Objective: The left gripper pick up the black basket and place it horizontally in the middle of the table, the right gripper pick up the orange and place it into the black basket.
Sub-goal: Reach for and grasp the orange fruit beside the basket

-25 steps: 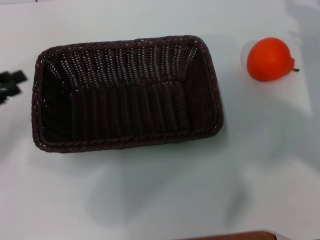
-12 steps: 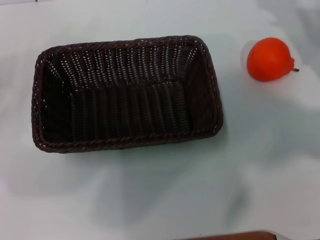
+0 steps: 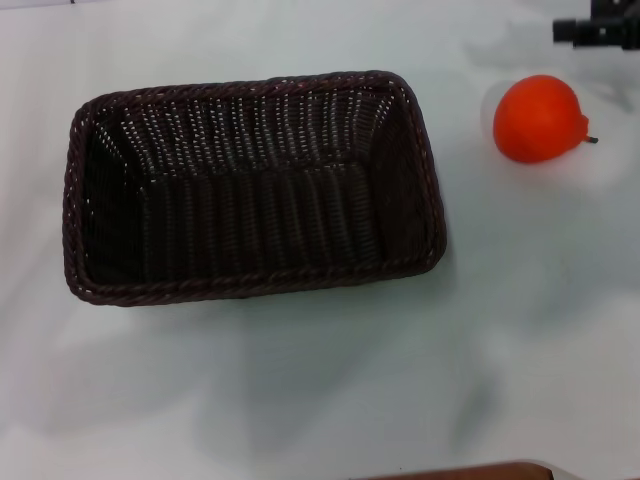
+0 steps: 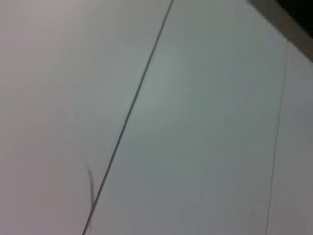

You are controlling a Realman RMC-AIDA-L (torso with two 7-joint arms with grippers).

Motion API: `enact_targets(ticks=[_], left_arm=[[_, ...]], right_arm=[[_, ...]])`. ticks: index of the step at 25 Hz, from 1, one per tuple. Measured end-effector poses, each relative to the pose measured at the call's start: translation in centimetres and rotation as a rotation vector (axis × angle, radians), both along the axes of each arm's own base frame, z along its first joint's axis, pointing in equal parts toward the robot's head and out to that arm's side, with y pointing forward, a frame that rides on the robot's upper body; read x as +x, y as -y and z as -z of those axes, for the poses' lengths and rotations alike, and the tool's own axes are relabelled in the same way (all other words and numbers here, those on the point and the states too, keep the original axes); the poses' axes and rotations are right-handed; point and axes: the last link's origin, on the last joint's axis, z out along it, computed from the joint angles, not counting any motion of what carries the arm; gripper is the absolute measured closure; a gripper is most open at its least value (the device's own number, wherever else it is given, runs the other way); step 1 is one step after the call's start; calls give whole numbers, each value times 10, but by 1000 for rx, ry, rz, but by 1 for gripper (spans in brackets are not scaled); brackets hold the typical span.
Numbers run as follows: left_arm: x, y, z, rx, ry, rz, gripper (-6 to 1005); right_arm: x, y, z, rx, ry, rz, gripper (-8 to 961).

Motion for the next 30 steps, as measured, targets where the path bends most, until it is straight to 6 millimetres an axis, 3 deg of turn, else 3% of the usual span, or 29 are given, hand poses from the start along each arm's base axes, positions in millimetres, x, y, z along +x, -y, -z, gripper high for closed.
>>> enact_targets(ticks=[4, 11, 27, 30], left_arm=[[5, -8, 6, -14, 7, 15, 501], [4, -13, 8, -23, 15, -5, 503], [4, -13, 14, -43, 37, -12, 507], [4, -13, 14, -45, 37, -11, 508]], right_arm=[[-6, 1, -1, -120, 111, 16, 162], [0, 1, 8, -142, 171, 35, 162], [14, -4, 56, -211, 242, 60, 164], [14, -4, 57, -210, 240, 54, 264]])
